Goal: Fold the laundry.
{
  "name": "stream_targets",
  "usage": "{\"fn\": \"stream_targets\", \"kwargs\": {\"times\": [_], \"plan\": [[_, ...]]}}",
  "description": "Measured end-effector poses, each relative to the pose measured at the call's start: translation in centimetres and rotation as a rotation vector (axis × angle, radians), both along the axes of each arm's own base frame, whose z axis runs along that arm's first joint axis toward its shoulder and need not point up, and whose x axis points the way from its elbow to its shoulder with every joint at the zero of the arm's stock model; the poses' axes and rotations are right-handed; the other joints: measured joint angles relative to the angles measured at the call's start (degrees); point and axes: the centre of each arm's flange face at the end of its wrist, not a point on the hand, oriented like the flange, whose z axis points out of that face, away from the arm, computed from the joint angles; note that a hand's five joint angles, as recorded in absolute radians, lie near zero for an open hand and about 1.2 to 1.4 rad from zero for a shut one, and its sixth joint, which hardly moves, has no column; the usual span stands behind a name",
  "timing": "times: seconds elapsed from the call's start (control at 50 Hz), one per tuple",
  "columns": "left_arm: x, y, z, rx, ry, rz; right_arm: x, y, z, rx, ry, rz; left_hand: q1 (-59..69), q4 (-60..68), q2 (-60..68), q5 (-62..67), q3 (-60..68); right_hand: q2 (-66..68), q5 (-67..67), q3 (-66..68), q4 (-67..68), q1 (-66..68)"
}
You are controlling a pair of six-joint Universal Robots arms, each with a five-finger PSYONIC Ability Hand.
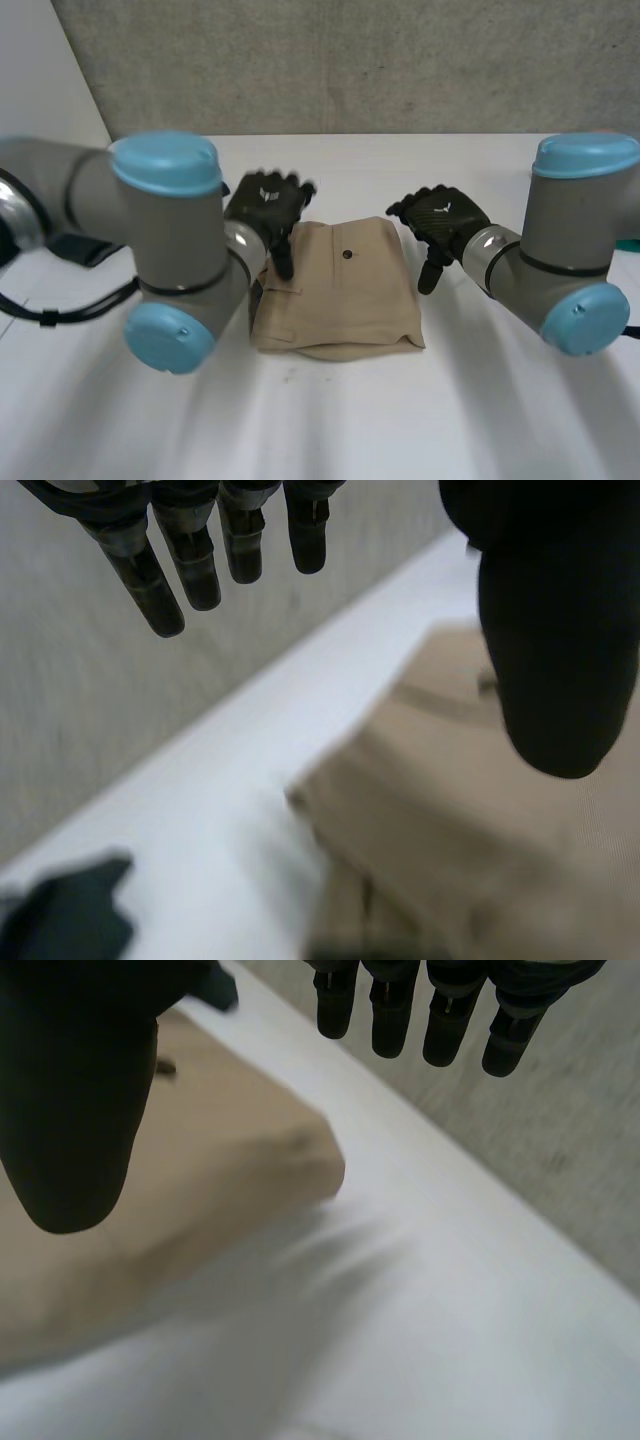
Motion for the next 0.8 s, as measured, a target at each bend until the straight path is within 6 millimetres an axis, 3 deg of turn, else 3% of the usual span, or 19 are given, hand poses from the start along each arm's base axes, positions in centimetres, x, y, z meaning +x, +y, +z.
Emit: {"fn": "stream_targets", "kwargs": {"times": [0.08,0.16,0.24,0.32,0.44,0.62,0.72,0.74,0.8], "plan": [[-0.6,0.7,4.3,-0.077,0.088,-0.110,0.7,2.8,0.8,-0.080,-0.024,0.029,0.00,0.00,0.00,0.00,0.00,0.00,0.00,0.00,0.00,0.00],[-1.2,1.6,7.5,-0.129,0.149,-0.254,1.3,6.4,0.0,-0.116,-0.043,0.084,0.00,0.00,0.00,0.00,0.00,0.00,0.00,0.00,0.00,0.00],[-1.6,2.7,8.8,-0.117,0.166,-0.400,1.8,9.6,-2.3,-0.108,-0.043,0.142,0.00,0.00,0.00,0.00,0.00,0.00,0.00,0.00,0.00,0.00],[-1.9,3.7,8.8,-0.070,0.164,-0.504,2.3,11.0,-5.1,-0.093,-0.035,0.177,0.00,0.00,0.00,0.00,0.00,0.00,0.00,0.00,0.00,0.00],[-2.1,4.6,8.2,-0.026,0.158,-0.565,3.2,10.3,-7.7,-0.139,-0.048,0.165,0.00,0.00,0.00,0.00,0.00,0.00,-0.01,0.00,0.00,0.00],[-2.2,4.7,8.0,-0.021,0.158,-0.563,4.7,7.3,-8.3,-0.290,-0.084,0.129,0.00,0.00,0.00,0.00,0.00,3.22,2.70,2.90,2.96,2.98],[-2.2,4.6,8.0,-0.023,0.159,-0.559,5.4,6.1,-8.2,-0.322,-0.096,0.131,0.00,0.00,0.00,0.00,0.00,46.19,37.67,44.52,44.63,43.72],[-2.1,4.5,8.0,-0.023,0.159,-0.558,5.6,5.8,-8.1,-0.327,-0.101,0.133,0.00,0.00,0.00,0.00,0.00,52.70,45.25,51.28,51.39,48.26],[-2.0,4.4,8.1,-0.026,0.159,-0.554,6.0,5.3,-7.5,-0.343,-0.115,0.136,0.00,0.00,0.00,0.00,0.00,56.08,50.73,55.59,56.10,49.53]]}}
